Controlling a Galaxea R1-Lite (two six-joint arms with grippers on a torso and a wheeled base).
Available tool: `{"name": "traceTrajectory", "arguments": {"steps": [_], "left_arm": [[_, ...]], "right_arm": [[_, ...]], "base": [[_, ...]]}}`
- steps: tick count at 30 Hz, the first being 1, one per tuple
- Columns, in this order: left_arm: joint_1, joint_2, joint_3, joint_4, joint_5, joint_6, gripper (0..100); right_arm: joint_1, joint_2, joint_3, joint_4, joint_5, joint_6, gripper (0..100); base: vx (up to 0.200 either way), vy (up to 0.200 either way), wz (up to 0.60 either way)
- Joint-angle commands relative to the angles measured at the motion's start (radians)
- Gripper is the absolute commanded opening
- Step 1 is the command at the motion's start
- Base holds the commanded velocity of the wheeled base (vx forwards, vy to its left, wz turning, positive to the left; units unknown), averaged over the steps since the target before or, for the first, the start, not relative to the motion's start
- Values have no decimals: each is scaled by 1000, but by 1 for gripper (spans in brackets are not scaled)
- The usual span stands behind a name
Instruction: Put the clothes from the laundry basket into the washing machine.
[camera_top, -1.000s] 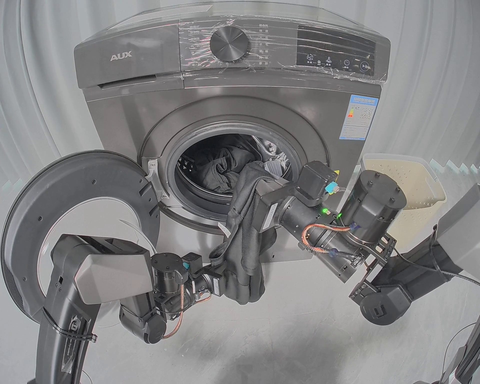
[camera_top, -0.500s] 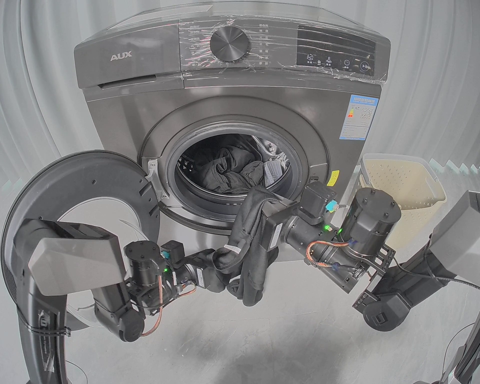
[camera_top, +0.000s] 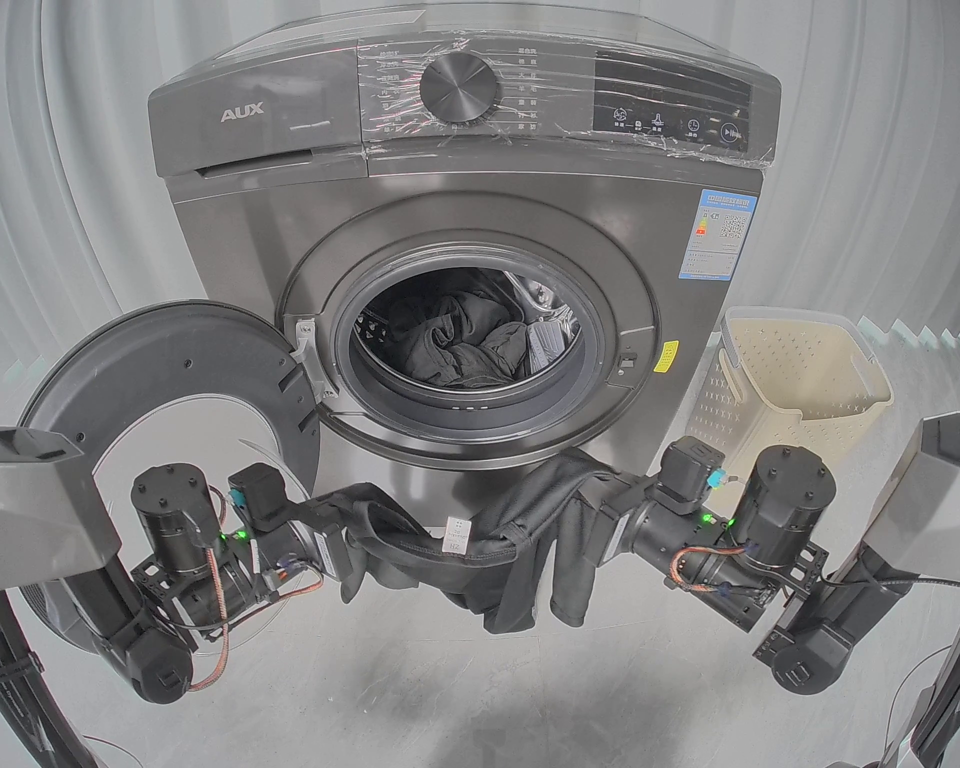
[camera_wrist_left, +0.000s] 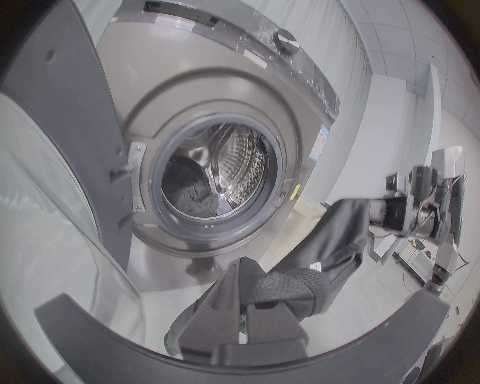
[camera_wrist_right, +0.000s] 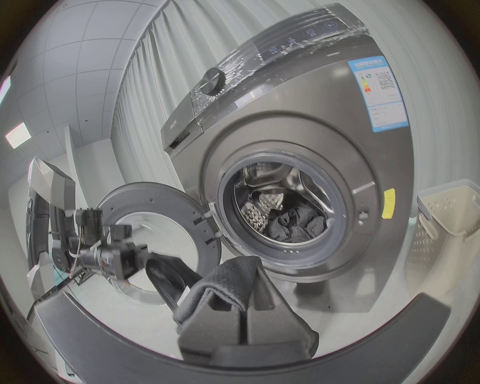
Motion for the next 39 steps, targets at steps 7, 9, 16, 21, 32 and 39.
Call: {"name": "traceTrajectory", "arguments": {"steps": [7, 9, 16, 21, 32, 39], "left_arm": [[57, -137, -53, -2, -3, -7, 0], [51, -142, -53, -2, -1, -6, 0], [49, -175, -78, 0, 2, -4, 0], [48, -191, -86, 0, 11, 0, 0], [45, -272, -112, 3, 15, -7, 0], [48, -290, -122, 3, 17, -9, 0]], "right_arm": [[-59, -36, 80, -13, 46, 9, 0], [-70, -35, 78, -13, 41, 6, 0], [-145, -49, 80, -15, 41, 0, 0], [-117, -67, 64, -13, 40, -1, 0], [-99, -105, 11, -13, 9, -18, 0], [-111, -141, -18, -12, 9, -20, 0]], "base": [[0, 0, 0], [0, 0, 0], [0, 0, 0], [0, 0, 0], [0, 0, 0], [0, 0, 0]]}}
